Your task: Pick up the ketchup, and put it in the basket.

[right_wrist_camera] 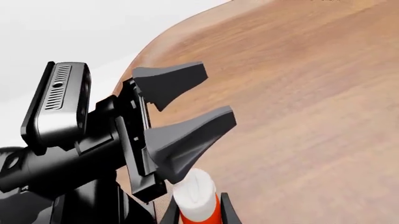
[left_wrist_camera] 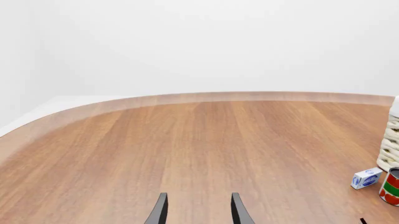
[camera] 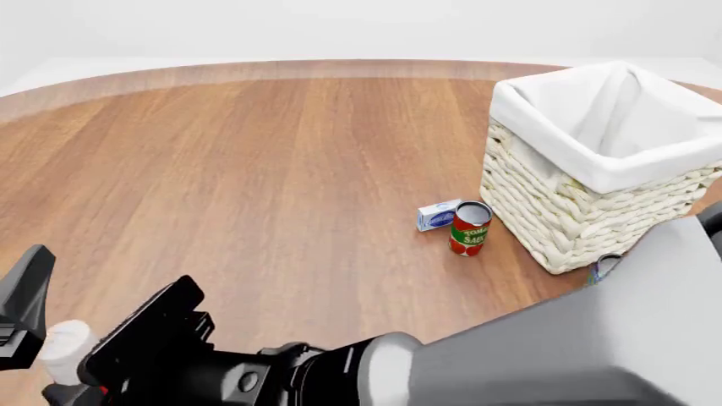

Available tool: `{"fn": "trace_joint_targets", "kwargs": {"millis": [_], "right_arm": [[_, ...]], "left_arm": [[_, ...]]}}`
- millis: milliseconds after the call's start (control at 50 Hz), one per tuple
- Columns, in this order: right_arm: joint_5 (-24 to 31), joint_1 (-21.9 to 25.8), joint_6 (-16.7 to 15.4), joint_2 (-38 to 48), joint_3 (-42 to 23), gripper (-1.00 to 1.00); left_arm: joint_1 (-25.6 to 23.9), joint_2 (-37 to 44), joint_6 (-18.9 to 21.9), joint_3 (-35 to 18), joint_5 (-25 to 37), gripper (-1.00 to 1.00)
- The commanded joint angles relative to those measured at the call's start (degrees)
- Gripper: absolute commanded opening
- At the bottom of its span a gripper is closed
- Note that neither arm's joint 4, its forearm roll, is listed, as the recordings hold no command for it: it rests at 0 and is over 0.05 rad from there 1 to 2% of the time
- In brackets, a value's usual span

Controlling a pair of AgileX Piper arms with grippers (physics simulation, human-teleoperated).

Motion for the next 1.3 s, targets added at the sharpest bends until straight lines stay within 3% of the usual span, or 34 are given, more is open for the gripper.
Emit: {"fn": "trace_joint_targets", "kwargs": {"millis": [20,720,1300], "right_arm": [[0.16,-1.91,1.21,-0.6,-0.22,-1.0],[-3.28,-13.95,0.58,-7.1,2.63,-1.0],[-7.5,-22.4,-4.55,-14.14,7.12,-1.0]], "left_arm": [[0.0,0.0,0.0,0.0,0.0,1.0],[0.0,0.0,0.0,0.0,0.0,1.0],[0.0,0.0,0.0,0.0,0.0,1.0]]}}
